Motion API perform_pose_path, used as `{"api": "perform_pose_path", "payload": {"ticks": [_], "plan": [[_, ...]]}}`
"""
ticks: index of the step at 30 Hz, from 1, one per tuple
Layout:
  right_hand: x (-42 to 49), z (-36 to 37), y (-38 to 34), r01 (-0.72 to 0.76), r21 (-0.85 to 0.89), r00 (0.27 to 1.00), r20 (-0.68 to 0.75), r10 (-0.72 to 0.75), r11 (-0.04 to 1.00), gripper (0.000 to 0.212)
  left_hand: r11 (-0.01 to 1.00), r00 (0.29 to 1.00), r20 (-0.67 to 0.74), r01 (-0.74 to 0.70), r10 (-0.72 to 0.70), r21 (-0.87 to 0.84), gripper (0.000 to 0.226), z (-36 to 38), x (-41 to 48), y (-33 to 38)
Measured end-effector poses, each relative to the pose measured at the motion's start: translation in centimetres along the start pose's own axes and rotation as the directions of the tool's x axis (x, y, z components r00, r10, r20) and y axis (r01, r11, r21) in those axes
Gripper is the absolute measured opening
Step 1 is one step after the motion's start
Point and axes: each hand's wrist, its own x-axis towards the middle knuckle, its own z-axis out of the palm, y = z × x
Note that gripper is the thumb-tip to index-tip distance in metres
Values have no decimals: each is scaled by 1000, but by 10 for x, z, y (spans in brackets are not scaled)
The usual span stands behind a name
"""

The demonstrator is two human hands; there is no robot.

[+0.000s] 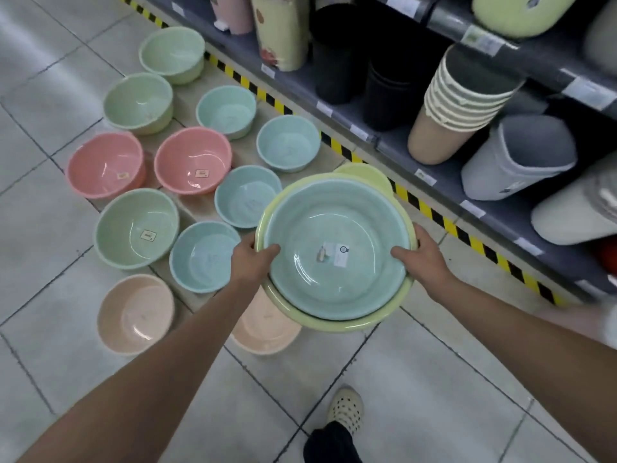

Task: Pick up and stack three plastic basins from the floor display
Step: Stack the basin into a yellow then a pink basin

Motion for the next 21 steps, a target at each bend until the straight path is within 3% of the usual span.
{"api": "perform_pose_path", "payload": {"ticks": [8,15,21], "plan": [[65,-67,-18,20,-13,999,-31,-20,1000,61,1000,998,55,10,-10,-8,28,77,35,60],[164,-95,-46,-43,-11,999,-33,42,999,53,998,999,35,38,-40,58,40,145,118,99],[262,-103,-53,-71,-13,997,-19,71,997,40,994,998,6,59,-59,95,32,199,198,116]]}}
